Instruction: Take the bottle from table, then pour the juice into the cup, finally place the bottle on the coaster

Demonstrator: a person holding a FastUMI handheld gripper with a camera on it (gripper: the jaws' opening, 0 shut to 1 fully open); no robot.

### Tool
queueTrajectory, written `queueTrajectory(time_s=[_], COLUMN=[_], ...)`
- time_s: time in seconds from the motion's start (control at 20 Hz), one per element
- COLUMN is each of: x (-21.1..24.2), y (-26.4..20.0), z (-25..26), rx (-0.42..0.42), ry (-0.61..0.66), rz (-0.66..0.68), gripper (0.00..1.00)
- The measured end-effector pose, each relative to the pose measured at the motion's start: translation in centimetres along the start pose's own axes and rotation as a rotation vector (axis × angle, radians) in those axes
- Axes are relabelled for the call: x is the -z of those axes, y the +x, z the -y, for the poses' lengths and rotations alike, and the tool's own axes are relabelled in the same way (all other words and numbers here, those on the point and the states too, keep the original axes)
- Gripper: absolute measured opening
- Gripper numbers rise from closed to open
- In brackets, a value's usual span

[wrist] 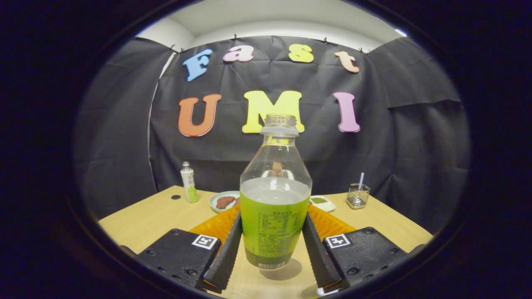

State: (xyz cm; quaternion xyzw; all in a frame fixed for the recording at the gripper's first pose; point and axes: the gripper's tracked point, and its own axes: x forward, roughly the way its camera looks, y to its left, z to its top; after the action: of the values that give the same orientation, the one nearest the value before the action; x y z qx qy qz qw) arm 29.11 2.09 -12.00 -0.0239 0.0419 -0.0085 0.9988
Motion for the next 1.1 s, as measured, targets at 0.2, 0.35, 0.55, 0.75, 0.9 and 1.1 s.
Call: queueTrajectory(time_s=[0.2, 0.35, 0.55, 0.75, 0.9, 1.1], x=[3.3, 5.6, 8.1, 8.6, 8.4, 8.7], y=[1.5, 2.4, 3.6, 4.0, 3.9, 3.9], z=[0.1, 0.6, 1.5, 2.2, 2.7, 1.9], rx=[0.016, 0.032, 0.042, 0.061, 0.081, 0.041], ry=[-0.018, -0.036, -0.059, -0.056, -0.030, -0.018], rz=[-0.012, -0.013, -0.026, -0.019, 0.016, 0.011], gripper=[0.80, 0.80, 0.80, 0.80, 0.81, 0.91])
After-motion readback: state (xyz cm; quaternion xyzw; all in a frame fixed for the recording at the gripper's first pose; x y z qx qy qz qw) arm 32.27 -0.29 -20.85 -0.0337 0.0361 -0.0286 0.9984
